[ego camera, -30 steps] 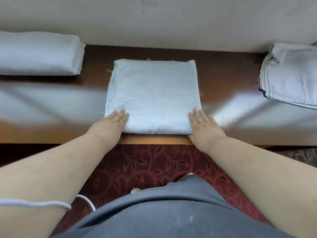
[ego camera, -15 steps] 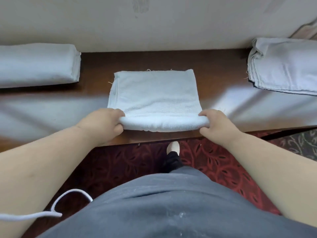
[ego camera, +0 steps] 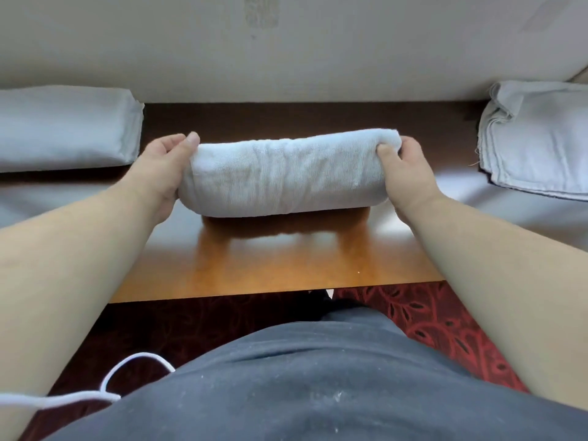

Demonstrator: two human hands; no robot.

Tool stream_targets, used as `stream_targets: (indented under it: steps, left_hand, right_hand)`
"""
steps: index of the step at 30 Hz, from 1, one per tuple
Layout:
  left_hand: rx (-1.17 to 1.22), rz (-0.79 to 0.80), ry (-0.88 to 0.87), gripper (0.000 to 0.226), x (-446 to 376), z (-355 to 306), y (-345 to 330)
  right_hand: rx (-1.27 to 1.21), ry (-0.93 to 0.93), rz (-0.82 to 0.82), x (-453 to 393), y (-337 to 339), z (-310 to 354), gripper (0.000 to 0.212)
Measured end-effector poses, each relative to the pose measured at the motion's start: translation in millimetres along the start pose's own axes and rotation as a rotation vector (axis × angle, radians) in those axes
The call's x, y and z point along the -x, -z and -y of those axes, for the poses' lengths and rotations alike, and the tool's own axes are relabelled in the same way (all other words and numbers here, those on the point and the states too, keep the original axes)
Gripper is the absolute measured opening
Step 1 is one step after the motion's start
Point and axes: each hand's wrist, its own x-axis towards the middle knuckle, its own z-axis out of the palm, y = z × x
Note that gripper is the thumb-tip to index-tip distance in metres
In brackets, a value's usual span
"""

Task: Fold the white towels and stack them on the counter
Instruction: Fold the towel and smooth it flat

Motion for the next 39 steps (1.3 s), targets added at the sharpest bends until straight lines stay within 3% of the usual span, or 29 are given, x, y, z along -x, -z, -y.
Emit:
stream_targets:
  steps: [5,9,14,19,21,23,25,28,30,32,39]
  left_hand:
    - [-0.160,0.054,0.141,0.115,-13.7,21.3,-3.7]
    - [-0.231,0.035,0.144,0.095,-26.8,31.0,-14.2]
    - [-0.292,-0.225,-0.001,0.062,-44.0,17.7,-26.3]
    - [-0.575,-0.271,0.055,0.069,-56.6,15.5,-45.4]
    - [-0.734,-0.388,-0.034,0.056,-53.2,18.4,-49.0]
    - [-0.837,-0.483,-0.183,0.038,-44.7,22.1,-49.0]
    - [-0.836,-0.423,-0.175,0.037,-37.3,28.8,-49.7]
    - [-0.780,-0.359,-0.025,0.056,-31.9,33.9,-50.1]
    - [-0.773,-0.344,0.005,0.046,-33.4,31.6,-49.0]
    - [-0.774,-0.321,-0.020,0.031,-35.6,24.5,-49.6]
    - [-0.721,-0.415,-0.167,0.031,-42.4,-4.7,-54.3]
  right_hand:
    - [0.054,-0.048,0.048,-39.2,-17.7,-3.2,0.029]
    - [0.111,-0.120,0.077,-65.0,-25.8,-11.3,0.035]
    - [0.214,-0.169,0.053,-92.3,-34.1,-18.4,0.035]
    - [0.390,-0.235,0.062,-102.9,-42.2,-12.3,0.046]
    - [0.389,-0.241,0.030,-98.5,-47.0,-11.6,0.044]
    - [0.403,-0.144,-0.062,-90.5,-48.4,-10.0,0.041]
    - [0.479,0.128,-0.161,-75.9,-48.8,-4.3,0.041]
    - [0.667,0.512,-0.022,-53.1,-61.7,2.1,0.042]
    - [0.891,0.486,0.167,-43.2,-73.2,-1.3,0.047]
    - [1.014,0.394,0.255,-42.7,-77.3,-4.9,0.052]
    - [1.060,0.315,0.268,-59.0,-75.1,-6.3,0.071]
